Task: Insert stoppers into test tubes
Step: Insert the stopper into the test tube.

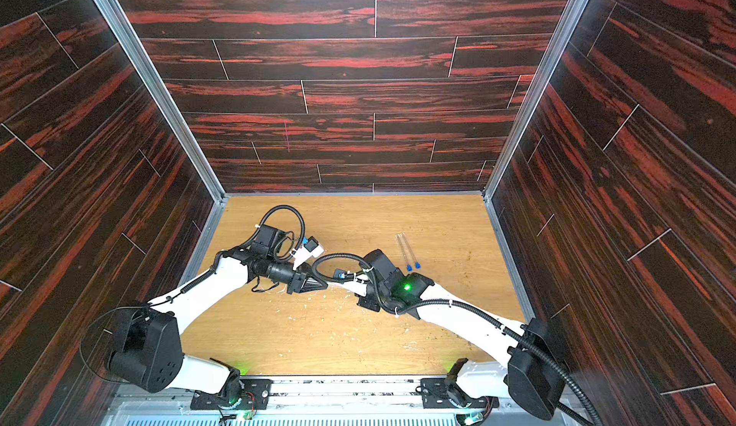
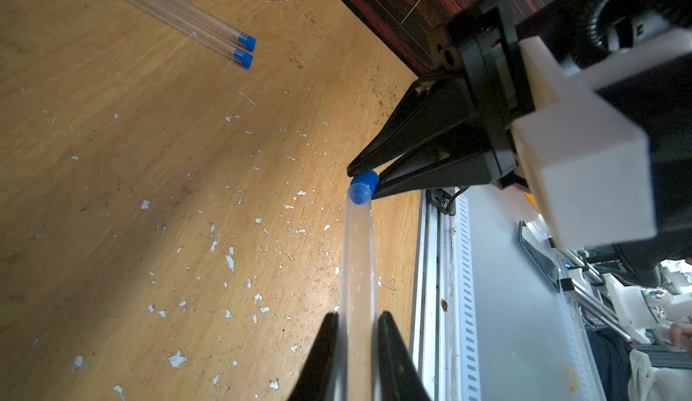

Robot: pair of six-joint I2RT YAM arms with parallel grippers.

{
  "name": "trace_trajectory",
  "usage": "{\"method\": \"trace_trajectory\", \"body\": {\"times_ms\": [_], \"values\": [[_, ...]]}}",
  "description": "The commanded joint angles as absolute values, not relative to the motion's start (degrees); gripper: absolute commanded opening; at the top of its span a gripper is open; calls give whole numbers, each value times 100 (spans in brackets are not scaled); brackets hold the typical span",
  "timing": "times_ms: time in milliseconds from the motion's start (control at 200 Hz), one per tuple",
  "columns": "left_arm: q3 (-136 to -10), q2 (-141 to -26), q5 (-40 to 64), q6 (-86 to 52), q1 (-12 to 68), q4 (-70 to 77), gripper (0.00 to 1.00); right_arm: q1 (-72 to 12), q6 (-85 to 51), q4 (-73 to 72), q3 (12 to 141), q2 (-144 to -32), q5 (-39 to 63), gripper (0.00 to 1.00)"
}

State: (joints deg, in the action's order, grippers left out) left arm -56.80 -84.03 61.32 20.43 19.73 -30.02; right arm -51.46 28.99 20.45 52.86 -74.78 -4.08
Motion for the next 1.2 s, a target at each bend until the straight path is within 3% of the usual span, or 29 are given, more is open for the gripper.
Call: {"method": "trace_trajectory", "body": {"times_ms": [0, 1198], "values": [[-5853, -8343, 6710, 1969, 2114, -2530, 0, -5343, 2864, 946, 5335, -7444, 545, 18], [-5806, -8299, 7125, 2180, 2052, -2499, 0, -5309, 2953, 696, 5605, -7542, 791, 16]]}}
